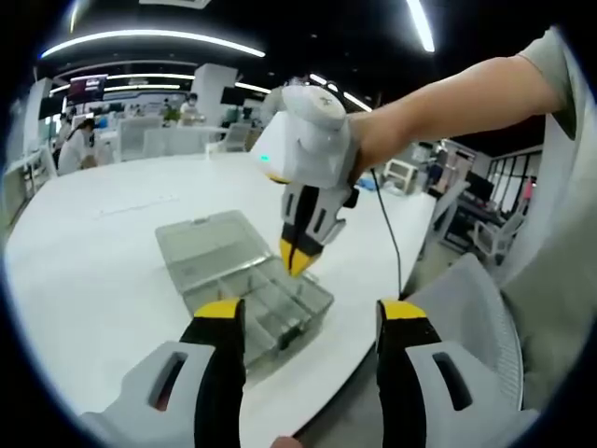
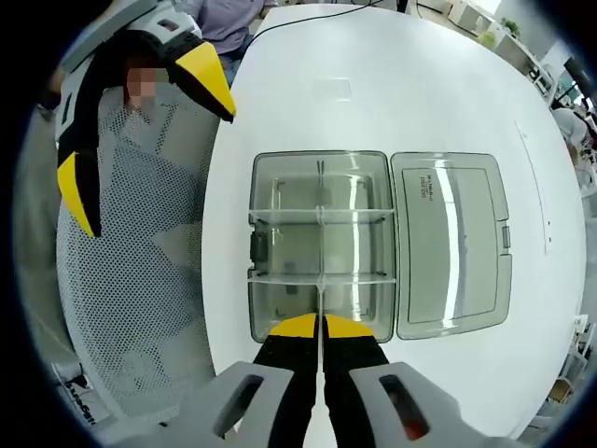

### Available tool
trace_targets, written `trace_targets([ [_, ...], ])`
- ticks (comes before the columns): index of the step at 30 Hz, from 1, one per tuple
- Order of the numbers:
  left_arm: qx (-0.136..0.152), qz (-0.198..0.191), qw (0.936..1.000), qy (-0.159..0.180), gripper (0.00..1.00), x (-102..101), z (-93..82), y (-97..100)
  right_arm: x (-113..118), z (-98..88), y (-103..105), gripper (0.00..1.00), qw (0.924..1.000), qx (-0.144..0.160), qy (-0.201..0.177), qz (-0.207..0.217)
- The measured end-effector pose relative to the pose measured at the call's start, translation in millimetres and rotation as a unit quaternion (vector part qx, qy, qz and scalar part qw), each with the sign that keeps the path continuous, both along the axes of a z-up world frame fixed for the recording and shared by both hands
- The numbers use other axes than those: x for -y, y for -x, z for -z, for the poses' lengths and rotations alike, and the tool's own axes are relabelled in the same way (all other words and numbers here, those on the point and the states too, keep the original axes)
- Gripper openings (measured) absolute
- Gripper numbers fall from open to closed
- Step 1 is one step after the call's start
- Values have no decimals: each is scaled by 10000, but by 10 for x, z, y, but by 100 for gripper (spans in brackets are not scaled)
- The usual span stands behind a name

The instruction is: Insert the divider into the dual guide fixture by aligning both edges with the guide slots and pushing it downward to the bottom, including one-sided entry, uneven engagement, binding, and posture correction.

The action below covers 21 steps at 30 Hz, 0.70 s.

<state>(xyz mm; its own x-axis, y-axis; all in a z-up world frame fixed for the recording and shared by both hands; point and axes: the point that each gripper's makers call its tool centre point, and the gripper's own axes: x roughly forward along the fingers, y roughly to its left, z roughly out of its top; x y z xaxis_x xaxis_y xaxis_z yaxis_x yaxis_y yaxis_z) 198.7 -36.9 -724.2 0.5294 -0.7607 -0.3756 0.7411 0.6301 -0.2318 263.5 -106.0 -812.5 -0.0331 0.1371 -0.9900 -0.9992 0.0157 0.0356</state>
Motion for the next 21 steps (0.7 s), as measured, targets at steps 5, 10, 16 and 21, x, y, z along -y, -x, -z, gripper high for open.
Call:
trace_targets([
  [5, -2, -8, 10000, -25, 54, -11, -12, -1, 3, 44, -9, 0, 10000, 3, -16, -3],
  [10, -7, -31, 10000, -31, 54, -34, -2, -16, 0, 71, 3, 0, 10000, 5, -36, 18],
  [16, -17, -36, 10000, -32, 54, -37, 21, -17, 0, 112, 10, 0, 10000, -7, -80, 9],
  [21, -35, -45, 10000, -32, 54, -38, 28, -4, 0, 148, -2, 0, 9999, -8, -97, 22],
])
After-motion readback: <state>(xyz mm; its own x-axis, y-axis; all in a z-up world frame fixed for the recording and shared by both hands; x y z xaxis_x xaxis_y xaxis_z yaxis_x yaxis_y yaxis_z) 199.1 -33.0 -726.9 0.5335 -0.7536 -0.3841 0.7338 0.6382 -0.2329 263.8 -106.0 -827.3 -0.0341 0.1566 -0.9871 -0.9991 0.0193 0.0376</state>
